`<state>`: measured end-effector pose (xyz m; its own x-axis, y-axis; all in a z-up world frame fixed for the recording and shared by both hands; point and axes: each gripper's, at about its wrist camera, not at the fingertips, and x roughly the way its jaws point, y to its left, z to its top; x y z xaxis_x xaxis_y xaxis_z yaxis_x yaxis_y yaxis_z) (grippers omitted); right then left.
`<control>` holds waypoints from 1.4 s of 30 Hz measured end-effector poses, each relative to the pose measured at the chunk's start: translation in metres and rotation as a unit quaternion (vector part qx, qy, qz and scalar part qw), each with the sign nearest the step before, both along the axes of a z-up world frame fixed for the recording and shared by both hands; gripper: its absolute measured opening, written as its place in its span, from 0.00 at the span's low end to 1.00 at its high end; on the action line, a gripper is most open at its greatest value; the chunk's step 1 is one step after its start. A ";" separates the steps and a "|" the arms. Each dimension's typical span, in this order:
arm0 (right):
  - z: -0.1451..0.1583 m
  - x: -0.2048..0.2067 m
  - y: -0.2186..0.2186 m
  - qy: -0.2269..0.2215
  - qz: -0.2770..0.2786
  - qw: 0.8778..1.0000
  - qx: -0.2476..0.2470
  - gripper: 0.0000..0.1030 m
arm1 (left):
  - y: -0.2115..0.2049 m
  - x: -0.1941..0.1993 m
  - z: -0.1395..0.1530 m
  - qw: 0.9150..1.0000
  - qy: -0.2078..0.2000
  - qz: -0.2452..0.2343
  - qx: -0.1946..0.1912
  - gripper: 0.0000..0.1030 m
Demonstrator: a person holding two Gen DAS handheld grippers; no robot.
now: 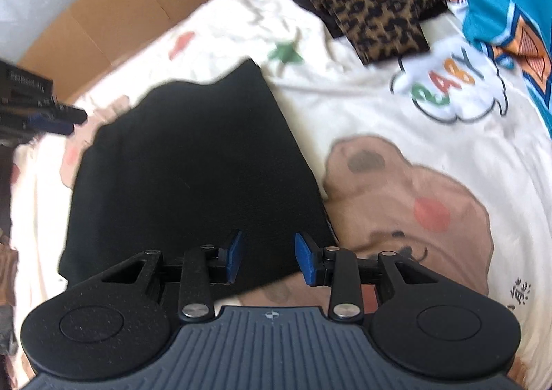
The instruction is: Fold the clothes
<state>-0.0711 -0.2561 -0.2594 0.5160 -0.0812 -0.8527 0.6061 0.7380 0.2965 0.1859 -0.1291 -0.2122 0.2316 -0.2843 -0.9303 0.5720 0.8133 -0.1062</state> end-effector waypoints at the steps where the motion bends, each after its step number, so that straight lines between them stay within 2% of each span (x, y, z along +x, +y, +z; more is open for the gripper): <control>1: 0.006 0.001 0.001 -0.007 0.003 1.000 -0.001 0.41 | 0.003 -0.004 0.004 1.000 -0.004 0.000 -0.001 0.32; 7: 0.038 0.006 0.005 -0.048 0.036 0.998 -0.023 0.45 | 0.024 -0.034 0.021 0.999 -0.028 0.022 -0.019 0.48; 8: 0.042 0.005 0.006 -0.052 0.038 0.998 -0.026 0.50 | 0.027 -0.039 0.022 0.999 -0.032 0.025 -0.023 0.49; 14: 0.049 0.004 0.014 -0.057 0.064 0.996 -0.029 0.53 | 0.044 -0.070 0.022 0.998 -0.045 0.026 -0.031 0.51; 18: 0.055 0.002 0.018 -0.066 0.087 0.992 -0.057 0.67 | 0.063 -0.084 0.021 0.997 -0.057 0.040 -0.041 0.52; 23: 0.043 -0.002 0.012 -0.049 0.080 0.994 -0.048 0.69 | 0.086 -0.096 0.010 0.995 -0.067 0.058 -0.046 0.52; 27: 0.032 0.000 0.011 -0.030 0.066 0.996 -0.044 0.80 | 0.101 -0.105 -0.002 0.994 -0.072 0.069 -0.045 0.52; 31: 0.015 0.007 0.016 -0.016 0.077 0.996 -0.039 0.80 | 0.103 -0.115 -0.020 0.995 -0.060 0.070 -0.041 0.51; 34: 0.004 0.012 0.023 -0.001 0.099 0.994 -0.046 0.80 | 0.097 -0.122 -0.035 0.996 -0.051 0.056 -0.041 0.51; 42: -0.023 0.020 0.024 0.022 0.104 0.994 -0.036 0.80 | 0.084 -0.131 -0.064 0.999 -0.032 0.013 -0.032 0.51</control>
